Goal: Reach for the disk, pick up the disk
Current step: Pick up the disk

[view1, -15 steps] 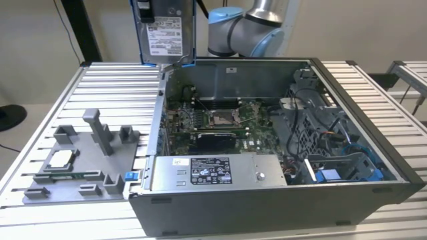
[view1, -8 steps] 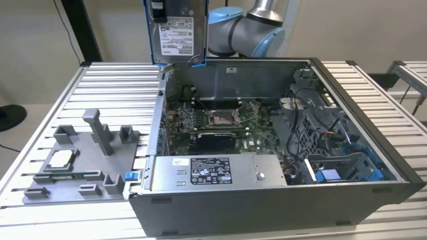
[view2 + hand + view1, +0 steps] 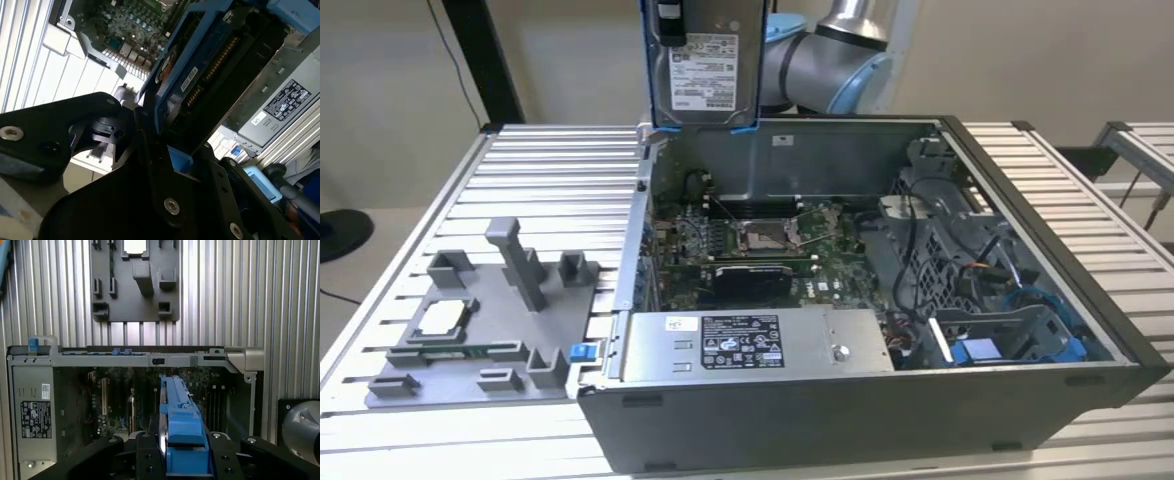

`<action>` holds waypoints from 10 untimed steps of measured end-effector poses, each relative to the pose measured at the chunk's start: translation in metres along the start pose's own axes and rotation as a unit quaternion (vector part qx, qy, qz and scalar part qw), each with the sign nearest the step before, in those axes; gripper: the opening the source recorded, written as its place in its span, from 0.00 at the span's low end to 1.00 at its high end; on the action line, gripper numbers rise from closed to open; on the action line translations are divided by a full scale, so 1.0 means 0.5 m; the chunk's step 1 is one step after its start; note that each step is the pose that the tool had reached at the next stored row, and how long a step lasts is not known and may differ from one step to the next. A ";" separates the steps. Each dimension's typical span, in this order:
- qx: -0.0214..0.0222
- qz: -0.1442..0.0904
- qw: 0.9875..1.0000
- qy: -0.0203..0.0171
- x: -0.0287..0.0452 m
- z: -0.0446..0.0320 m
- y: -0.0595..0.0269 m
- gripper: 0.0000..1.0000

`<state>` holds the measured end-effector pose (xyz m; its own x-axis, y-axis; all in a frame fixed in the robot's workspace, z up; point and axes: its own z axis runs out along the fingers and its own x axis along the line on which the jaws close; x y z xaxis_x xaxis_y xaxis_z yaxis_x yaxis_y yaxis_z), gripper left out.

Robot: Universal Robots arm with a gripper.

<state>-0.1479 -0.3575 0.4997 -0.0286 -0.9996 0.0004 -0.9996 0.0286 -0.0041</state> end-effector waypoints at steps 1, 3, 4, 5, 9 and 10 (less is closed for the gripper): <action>0.000 0.000 1.000 0.000 0.000 0.000 -0.006 0.00; 0.000 0.000 1.000 0.000 -0.001 0.000 -0.018 0.00; 0.000 0.000 1.000 0.000 -0.001 0.000 -0.025 0.00; 0.000 0.000 1.000 0.000 -0.001 0.000 -0.033 0.00; 0.000 0.000 1.000 0.000 -0.002 0.000 -0.065 0.00; 0.000 0.000 1.000 0.000 -0.002 0.000 -0.072 0.00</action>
<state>-0.1118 -0.3575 0.4997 -0.0286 -0.9996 0.0004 -0.9996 0.0286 -0.0042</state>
